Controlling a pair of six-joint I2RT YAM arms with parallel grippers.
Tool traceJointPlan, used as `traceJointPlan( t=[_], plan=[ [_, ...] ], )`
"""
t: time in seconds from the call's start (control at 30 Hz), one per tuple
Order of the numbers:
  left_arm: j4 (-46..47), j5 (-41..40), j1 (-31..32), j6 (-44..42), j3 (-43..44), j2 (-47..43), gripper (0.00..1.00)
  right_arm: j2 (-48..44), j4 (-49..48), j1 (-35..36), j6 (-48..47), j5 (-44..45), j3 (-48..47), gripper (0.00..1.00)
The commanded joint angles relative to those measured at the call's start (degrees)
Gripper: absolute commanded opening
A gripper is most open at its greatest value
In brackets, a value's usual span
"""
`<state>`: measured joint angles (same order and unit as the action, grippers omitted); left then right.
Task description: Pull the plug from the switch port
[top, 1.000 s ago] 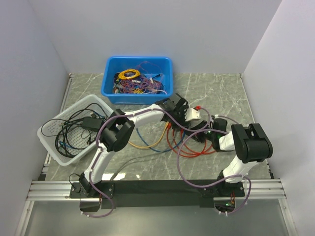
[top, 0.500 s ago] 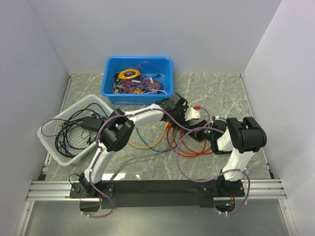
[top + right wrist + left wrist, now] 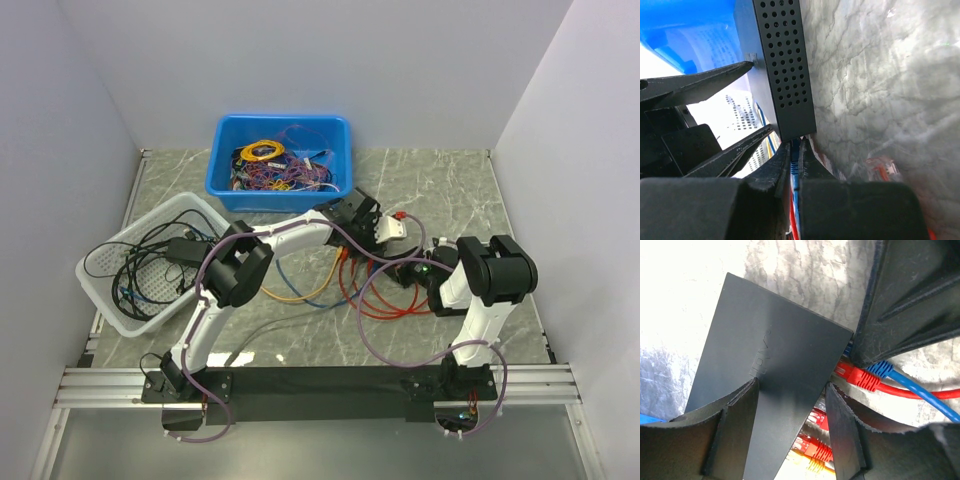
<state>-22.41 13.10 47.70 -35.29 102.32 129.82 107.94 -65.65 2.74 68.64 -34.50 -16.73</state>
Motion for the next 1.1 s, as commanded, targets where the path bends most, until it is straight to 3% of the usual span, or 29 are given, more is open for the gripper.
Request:
traceJointPlan(
  t=[0.0,0.2,0.57,0.8,0.9,1.07],
  plan=[
    [-2.46,-3.61,-0.95,3.37,2.26,4.12,0.6,-0.97,6.64,-0.11,-1.66,0.67,1.71,0.0],
    [-1.67,-6.07,-0.86,7.59,6.04,7.02,0.61,-9.57,26.41,2.53,-11.32,-2.23,0.55,0.0],
    [-3.07,-3.79,-0.77,7.87,5.17,4.93,0.62,-23.29,34.35,0.6,-13.01,1.62,2.49,0.0],
    [-11.76,5.69,0.02,10.76,10.86,-1.06,0.7,-48.22,56.63,0.25,-22.57,13.31,-6.46,0.0],
    [-16.86,9.48,-0.07,12.17,15.44,-3.51,0.74,-55.79,65.17,0.25,-25.82,17.86,-11.63,0.0],
    [-18.45,13.96,-0.07,14.54,15.36,-10.8,0.78,-61.88,76.0,0.24,-31.72,25.09,-22.0,0.0]
  ],
)
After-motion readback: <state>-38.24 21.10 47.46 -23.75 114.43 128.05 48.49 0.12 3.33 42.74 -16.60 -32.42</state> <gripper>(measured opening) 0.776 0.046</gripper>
